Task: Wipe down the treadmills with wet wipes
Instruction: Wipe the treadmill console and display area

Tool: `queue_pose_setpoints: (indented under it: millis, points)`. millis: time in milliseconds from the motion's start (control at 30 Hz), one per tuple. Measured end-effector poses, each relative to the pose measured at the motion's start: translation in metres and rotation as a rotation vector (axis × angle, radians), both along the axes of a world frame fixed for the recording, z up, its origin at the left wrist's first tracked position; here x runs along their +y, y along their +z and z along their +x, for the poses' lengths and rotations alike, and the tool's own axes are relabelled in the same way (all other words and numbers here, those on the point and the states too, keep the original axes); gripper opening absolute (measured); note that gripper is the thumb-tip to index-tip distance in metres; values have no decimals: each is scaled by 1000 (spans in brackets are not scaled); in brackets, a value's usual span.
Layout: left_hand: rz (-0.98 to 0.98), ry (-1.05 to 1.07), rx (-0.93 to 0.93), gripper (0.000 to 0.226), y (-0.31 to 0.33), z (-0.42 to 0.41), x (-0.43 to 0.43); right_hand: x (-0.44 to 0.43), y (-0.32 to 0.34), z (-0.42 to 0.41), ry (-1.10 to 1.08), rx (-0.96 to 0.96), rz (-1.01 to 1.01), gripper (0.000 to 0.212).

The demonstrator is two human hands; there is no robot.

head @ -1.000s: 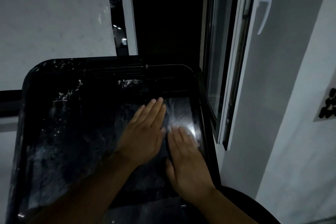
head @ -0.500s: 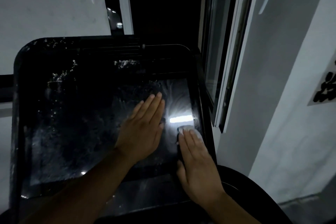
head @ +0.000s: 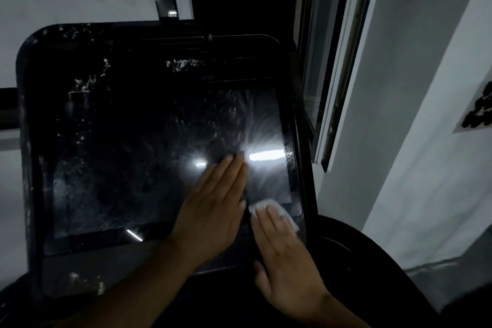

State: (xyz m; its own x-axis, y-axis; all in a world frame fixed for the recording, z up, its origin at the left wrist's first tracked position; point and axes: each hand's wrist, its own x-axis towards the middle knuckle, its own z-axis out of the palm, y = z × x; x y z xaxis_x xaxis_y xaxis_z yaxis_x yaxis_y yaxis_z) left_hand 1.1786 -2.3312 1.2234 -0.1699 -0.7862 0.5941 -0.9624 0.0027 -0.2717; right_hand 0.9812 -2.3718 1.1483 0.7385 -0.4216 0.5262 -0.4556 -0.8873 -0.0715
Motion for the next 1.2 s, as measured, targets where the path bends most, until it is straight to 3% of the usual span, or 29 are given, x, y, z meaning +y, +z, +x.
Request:
queue_pose_setpoints:
  millis: [100,233,400,567,733,900,1033,1200]
  points:
    - [69,-10,3,61,-45,-14,34,-3,-21,-33,5,52,-101,78]
    - [95,22,-20,62,-64,-18,42,5,-18,-12,-93,-120,16,74]
    - [95,11,38,62,-67,-18,51,9,-39,-36,62,83,-125,73]
    - [76,53,38,60,-88,-6,75,12,-18,0,-69,-133,52,73]
    - [79,50,20,60,-90,-3,74,13,-34,-7,115,-1,-138,67]
    - [70,47,21,62,-89,-3,75,6,-11,12,-3,-68,-18,68]
    - [72,39,80,62,-84,-3,80,8,-25,2,135,51,-165,66]
    - [59,135,120,64,-81,12,87,-7,11,33,-73,-22,-82,73]
